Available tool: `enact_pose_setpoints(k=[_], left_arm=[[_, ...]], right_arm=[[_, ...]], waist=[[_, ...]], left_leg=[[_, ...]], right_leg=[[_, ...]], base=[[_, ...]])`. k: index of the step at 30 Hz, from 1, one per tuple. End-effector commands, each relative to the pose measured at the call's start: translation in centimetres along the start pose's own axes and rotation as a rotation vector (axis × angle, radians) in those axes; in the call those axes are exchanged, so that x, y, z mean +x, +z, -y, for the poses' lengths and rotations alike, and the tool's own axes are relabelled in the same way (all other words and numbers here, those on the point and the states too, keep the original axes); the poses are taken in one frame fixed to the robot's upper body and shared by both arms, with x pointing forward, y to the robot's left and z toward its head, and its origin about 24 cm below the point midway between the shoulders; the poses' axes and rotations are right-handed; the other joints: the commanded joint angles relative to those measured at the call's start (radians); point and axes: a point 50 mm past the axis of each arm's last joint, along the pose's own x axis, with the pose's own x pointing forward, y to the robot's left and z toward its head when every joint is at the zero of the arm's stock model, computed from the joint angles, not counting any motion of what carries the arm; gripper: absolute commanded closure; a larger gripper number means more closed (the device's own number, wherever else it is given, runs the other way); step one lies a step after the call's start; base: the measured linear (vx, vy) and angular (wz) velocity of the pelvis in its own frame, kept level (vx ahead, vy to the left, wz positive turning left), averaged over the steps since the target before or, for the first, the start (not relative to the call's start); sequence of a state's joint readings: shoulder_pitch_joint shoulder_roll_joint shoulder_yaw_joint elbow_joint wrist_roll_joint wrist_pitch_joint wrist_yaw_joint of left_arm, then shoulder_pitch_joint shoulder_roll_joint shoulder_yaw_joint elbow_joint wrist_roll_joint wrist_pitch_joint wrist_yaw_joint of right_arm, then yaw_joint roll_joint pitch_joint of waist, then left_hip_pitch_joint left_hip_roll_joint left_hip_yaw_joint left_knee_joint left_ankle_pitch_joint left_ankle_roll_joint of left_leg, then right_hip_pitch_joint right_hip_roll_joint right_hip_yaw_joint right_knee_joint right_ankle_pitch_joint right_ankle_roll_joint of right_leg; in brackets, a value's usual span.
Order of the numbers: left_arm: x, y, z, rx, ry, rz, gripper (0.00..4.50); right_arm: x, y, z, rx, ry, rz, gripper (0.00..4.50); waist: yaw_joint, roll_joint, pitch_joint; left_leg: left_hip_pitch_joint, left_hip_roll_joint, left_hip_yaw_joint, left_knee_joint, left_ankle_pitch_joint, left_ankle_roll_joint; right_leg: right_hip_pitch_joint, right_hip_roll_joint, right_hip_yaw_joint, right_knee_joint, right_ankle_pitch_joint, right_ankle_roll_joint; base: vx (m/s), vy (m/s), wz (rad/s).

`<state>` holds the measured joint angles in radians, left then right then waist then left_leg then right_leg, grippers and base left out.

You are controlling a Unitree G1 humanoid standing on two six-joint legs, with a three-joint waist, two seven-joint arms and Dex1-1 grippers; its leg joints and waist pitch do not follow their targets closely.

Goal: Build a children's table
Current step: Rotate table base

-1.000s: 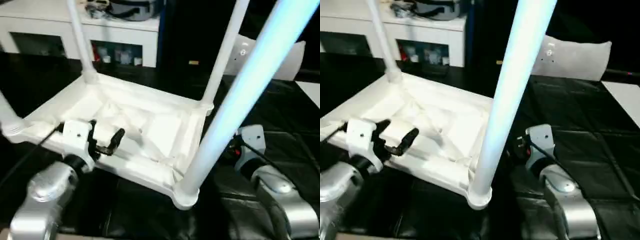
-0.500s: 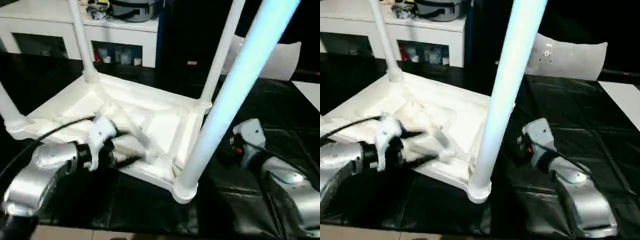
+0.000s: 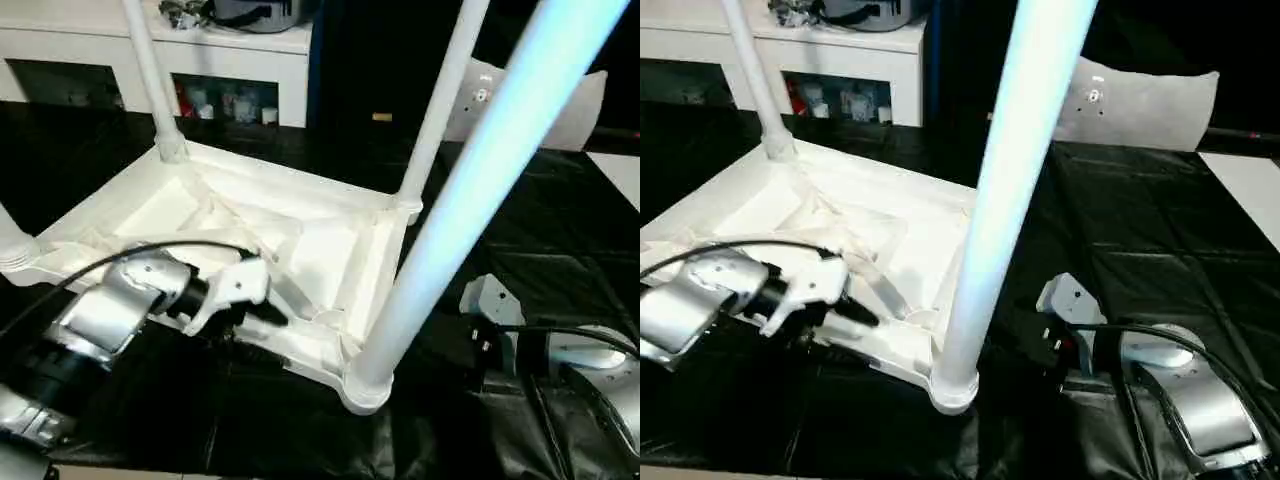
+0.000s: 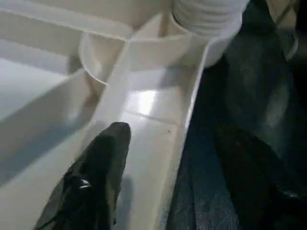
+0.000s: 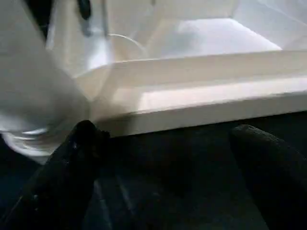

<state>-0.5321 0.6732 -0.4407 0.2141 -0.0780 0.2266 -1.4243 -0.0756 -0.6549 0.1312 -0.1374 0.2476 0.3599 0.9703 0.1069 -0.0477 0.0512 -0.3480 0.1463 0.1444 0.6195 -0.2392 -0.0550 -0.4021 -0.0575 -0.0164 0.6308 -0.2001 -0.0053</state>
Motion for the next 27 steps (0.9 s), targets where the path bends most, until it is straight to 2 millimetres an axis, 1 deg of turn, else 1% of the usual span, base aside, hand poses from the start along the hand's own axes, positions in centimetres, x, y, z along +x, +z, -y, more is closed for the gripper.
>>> enact_pose_setpoints(k=[1,2,4,5,6,7,8,9,10,11,12,14,16,17,18,19,21,22,23,26,27], left_arm=[[0.1,0.3,-0.7,0.040,0.019,-0.035,1.72],[0.1,0.3,-0.9,0.041,0.018,-0.039,1.84],[0.1,0.4,-1.2,0.043,0.016,-0.040,2.04],[0.2,0.4,-1.3,0.045,0.013,-0.037,2.07],[0.2,0.4,-1.3,0.045,0.013,-0.037,2.07],[0.2,0.5,-1.4,0.043,0.011,-0.023,2.29],[0.3,0.5,-1.4,0.042,0.010,-0.019,2.29],[0.3,0.6,-1.5,0.040,0.008,-0.010,2.40],[0.4,0.7,-1.5,0.038,0.006,0.004,2.46],[0.5,0.8,-1.6,0.033,0.002,0.019,2.46],[0.6,1.0,-1.7,0.030,-0.001,0.032,2.51],[0.7,1.0,-1.7,0.028,-0.002,0.032,2.75],[0.7,0.9,-1.7,0.027,0.001,0.023,2.88],[0.8,0.6,-1.7,0.026,0.001,0.000,2.88],[0.8,0.4,-1.7,0.019,0.005,-0.015,2.94],[0.8,0.3,-1.6,0.015,0.006,-0.020,3.23],[0.9,0.2,-1.6,0.005,0.004,-0.023,3.28],[1.1,0.0,-1.7,-0.014,0.013,-0.037,3.40],[1.2,-0.2,-1.8,-0.034,0.034,-0.049,3.40],[1.4,-0.5,-2.0,-0.064,0.077,-0.059,3.77],[1.5,-0.7,-2.2,-0.094,0.112,-0.065,3.86]], right_arm=[[-0.1,0.5,0.1,-0.007,0.026,0.011,0.00],[-0.2,0.5,0.1,-0.009,0.035,0.013,0.00],[-0.4,0.4,0.1,-0.015,0.056,0.012,0.00],[-0.5,0.4,0.1,-0.017,0.064,0.011,0.00],[-0.5,0.4,0.1,-0.017,0.064,0.011,0.00],[-0.6,0.5,0.1,-0.019,0.069,0.010,0.00],[-0.6,0.5,0.1,-0.019,0.070,0.010,0.00],[-0.6,0.5,0.1,-0.020,0.071,0.010,0.00],[-0.7,0.6,0.2,-0.021,0.073,0.010,0.00],[-0.7,0.8,0.2,-0.029,0.074,0.010,0.00],[-0.7,0.9,0.4,-0.037,0.076,0.010,0.00],[-0.7,1.0,0.4,-0.038,0.077,0.012,0.00],[-0.6,0.9,0.4,-0.037,0.078,0.012,0.00],[-0.6,1.0,0.4,-0.034,0.081,0.015,0.00],[-0.6,1.0,0.5,-0.033,0.083,0.016,0.00],[-0.5,1.0,0.5,-0.033,0.084,0.017,0.00],[-0.5,1.1,0.5,-0.033,0.086,0.022,0.00],[-0.4,1.1,0.4,-0.034,0.090,0.028,0.00],[-0.3,1.1,0.3,-0.034,0.091,0.032,0.00],[-0.3,1.1,0.3,-0.032,0.084,0.035,0.00],[-0.4,1.0,0.4,-0.028,0.076,0.038,0.00]], waist=[[0.003,0.001,-0.049],[0.006,-0.001,-0.050],[0.011,-0.001,-0.049],[0.012,0.000,-0.049],[0.011,-0.002,-0.049],[0.011,-0.001,-0.049],[0.012,-0.008,-0.050],[0.012,-0.005,-0.050],[0.012,-0.005,-0.051],[0.012,-0.008,-0.051],[0.013,-0.006,-0.051],[0.013,-0.007,-0.051],[0.013,-0.008,-0.051],[0.014,-0.006,-0.050],[0.014,-0.009,-0.049],[0.014,-0.009,-0.049],[0.014,-0.007,-0.049],[0.014,-0.003,-0.049],[0.014,-0.005,-0.048],[0.014,-0.006,-0.049],[0.016,-0.005,-0.049]], left_leg=[[0.004,0.071,-0.013,-0.085,-0.104,0.038],[0.005,0.073,-0.012,-0.085,-0.111,0.033],[0.005,0.074,-0.013,-0.086,-0.120,0.027],[0.005,0.075,-0.013,-0.087,-0.120,0.026],[0.003,0.074,-0.013,-0.087,-0.116,0.025],[0.003,0.075,-0.013,-0.087,-0.116,0.024],[0.001,0.074,-0.012,-0.086,-0.106,0.026],[0.001,0.074,-0.012,-0.085,-0.096,0.029],[0.002,0.075,-0.012,-0.085,-0.092,0.030],[0.000,0.074,-0.011,-0.084,-0.084,0.033],[0.000,0.074,-0.011,-0.084,-0.081,0.035],[0.000,0.075,-0.011,-0.084,-0.081,0.037],[0.000,0.075,-0.011,-0.084,-0.086,0.037],[0.001,0.075,-0.011,-0.084,-0.090,0.035],[0.000,0.075,-0.011,-0.085,-0.097,0.034],[0.000,0.076,-0.012,-0.086,-0.100,0.033],[0.001,0.076,-0.013,-0.087,-0.103,0.030],[0.002,0.076,-0.012,-0.087,-0.107,0.028],[0.001,0.076,-0.012,-0.087,-0.112,0.027],[0.002,0.076,-0.012,-0.087,-0.111,0.024],[0.002,0.077,-0.013,-0.088,-0.111,0.024]], right_leg=[[0.054,-0.088,0.041,-0.073,-0.166,-0.233],[0.052,-0.089,0.042,-0.074,-0.184,-0.229],[0.051,-0.090,0.042,-0.076,-0.207,-0.219],[0.051,-0.091,0.042,-0.076,-0.207,-0.219],[0.052,-0.090,0.041,-0.074,-0.199,-0.219],[0.051,-0.091,0.041,-0.074,-0.199,-0.219],[0.053,-0.092,0.041,-0.073,-0.196,-0.217],[0.051,-0.092,0.041,-0.073,-0.186,-0.219],[0.051,-0.092,0.041,-0.072,-0.180,-0.221],[0.052,-0.092,0.040,-0.071,-0.168,-0.225],[0.052,-0.092,0.039,-0.070,-0.160,-0.229],[0.052,-0.092,0.039,-0.070,-0.159,-0.231],[0.052,-0.092,0.039,-0.072,-0.172,-0.228],[0.051,-0.092,0.040,-0.072,-0.179,-0.227],[0.051,-0.092,0.039,-0.074,-0.189,-0.224],[0.051,-0.092,0.040,-0.074,-0.195,-0.223],[0.051,-0.093,0.040,-0.074,-0.207,-0.218],[0.050,-0.092,0.040,-0.075,-0.210,-0.218],[0.049,-0.091,0.040,-0.076,-0.213,-0.216],[0.050,-0.092,0.040,-0.077,-0.219,-0.213],[0.050,-0.094,0.040,-0.077,-0.218,-0.215]], base=[[0.000,0.000,0.00],[0.000,0.000,0.00],[0.000,0.000,0.00],[0.000,0.000,0.00],[0.000,0.000,0.00],[0.000,0.000,0.00],[0.000,0.000,0.00],[0.000,0.000,0.00],[0.000,0.000,0.00],[0.000,0.000,0.00],[0.000,0.000,0.00],[0.000,0.000,0.00],[0.000,0.000,0.00],[0.000,0.000,0.00],[0.000,0.000,0.00],[0.000,0.000,0.00],[0.000,0.000,0.00],[0.000,0.000,0.00],[0.000,0.000,0.00],[0.000,0.000,0.00],[0.000,0.000,0.00]])
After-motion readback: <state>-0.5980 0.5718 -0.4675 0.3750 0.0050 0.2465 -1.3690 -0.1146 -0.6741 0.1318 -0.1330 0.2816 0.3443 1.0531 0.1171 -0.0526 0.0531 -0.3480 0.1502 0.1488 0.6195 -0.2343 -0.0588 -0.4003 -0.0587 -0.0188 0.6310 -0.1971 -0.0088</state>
